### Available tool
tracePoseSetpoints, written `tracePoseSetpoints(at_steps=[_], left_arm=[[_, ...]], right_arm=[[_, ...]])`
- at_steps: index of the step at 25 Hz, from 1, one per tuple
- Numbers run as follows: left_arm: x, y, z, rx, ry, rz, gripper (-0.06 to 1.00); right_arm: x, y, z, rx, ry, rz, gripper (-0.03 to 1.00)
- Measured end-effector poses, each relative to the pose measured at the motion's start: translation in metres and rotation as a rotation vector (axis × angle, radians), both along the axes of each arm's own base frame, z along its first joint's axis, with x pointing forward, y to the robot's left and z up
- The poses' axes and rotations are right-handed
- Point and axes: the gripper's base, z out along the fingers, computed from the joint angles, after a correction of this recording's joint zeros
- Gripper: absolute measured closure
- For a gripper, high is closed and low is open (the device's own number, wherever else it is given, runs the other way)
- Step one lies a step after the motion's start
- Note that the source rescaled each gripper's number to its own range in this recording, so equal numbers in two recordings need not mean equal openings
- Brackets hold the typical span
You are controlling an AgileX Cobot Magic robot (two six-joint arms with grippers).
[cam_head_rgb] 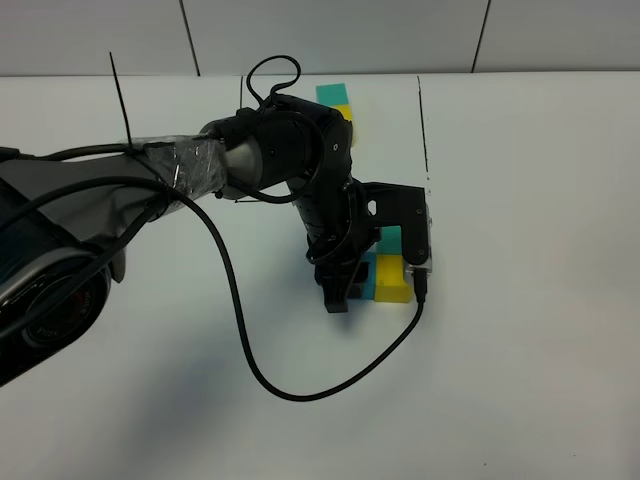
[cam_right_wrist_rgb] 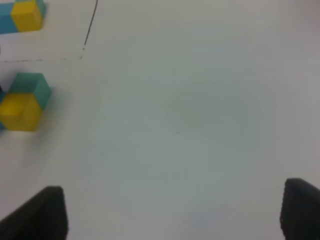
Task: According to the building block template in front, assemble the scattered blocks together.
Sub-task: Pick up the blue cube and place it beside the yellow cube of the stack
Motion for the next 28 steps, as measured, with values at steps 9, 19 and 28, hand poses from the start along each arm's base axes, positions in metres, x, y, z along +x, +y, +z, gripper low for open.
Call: tracePoseSetpoints(at_steps=[9,19,28], left_arm=[[0.0000,0.0001,-0.0013,0.003,0.002,-0.001,0.94],[0.0000,0.0001,-0.0013,0.003,0.001,-0.002,0.94],[-0.0021,0.0005,-0.0036,0.019,0.019,-0.012,0.46]], right_arm=[[0.0000,0.0000,0.0000,0.000,0.000,0.000,0.24],[0.0000,0.0000,0.0000,0.000,0.000,0.000,0.24],[0.0000,0.0000,0.0000,0.000,0.000,0.000,0.24]])
